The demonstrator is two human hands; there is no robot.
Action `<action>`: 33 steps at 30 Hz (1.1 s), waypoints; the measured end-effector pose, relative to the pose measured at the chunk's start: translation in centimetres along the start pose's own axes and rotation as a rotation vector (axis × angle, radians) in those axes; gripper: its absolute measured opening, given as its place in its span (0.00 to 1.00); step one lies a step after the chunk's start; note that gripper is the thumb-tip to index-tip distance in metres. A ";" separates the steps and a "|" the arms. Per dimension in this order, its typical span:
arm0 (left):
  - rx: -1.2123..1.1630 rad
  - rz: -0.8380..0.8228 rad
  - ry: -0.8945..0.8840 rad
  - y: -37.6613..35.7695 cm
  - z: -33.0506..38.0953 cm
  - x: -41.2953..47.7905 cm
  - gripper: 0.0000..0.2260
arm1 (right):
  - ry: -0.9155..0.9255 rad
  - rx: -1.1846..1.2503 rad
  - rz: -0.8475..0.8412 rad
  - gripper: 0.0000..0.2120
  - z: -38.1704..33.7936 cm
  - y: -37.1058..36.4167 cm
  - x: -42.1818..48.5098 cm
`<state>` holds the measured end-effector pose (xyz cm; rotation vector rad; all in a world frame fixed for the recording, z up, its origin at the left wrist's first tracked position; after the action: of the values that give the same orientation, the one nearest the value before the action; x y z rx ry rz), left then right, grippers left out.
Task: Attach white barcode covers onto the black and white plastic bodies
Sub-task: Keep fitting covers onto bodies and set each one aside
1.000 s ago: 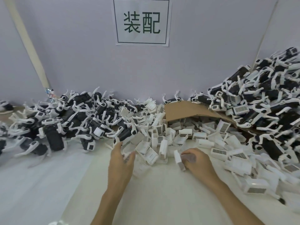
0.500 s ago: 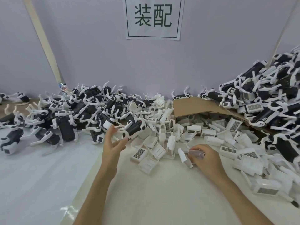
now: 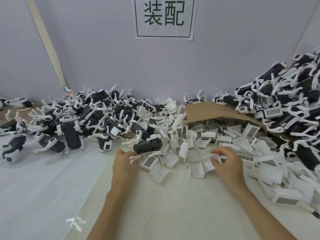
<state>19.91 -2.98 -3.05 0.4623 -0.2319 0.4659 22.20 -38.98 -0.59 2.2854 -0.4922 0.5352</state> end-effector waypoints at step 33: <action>-1.702 -0.365 0.736 -3.9 3.0 -2.6 0.16 | 0.066 -0.019 -0.329 0.15 -1.9 -3.6 -1.1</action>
<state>19.17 -8.45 -2.70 -1.3101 0.2136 -0.0535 22.57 -35.03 -1.95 2.2603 -0.0834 0.4363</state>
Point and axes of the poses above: each hand's wrist, its own x-axis towards the middle knuckle, its own y-axis out of the back of the hand, z = x × y, the point moved 9 cm from there along x, towards the middle knuckle, and after that the axes turned 10 degrees about -x, right-handed, at the moved point
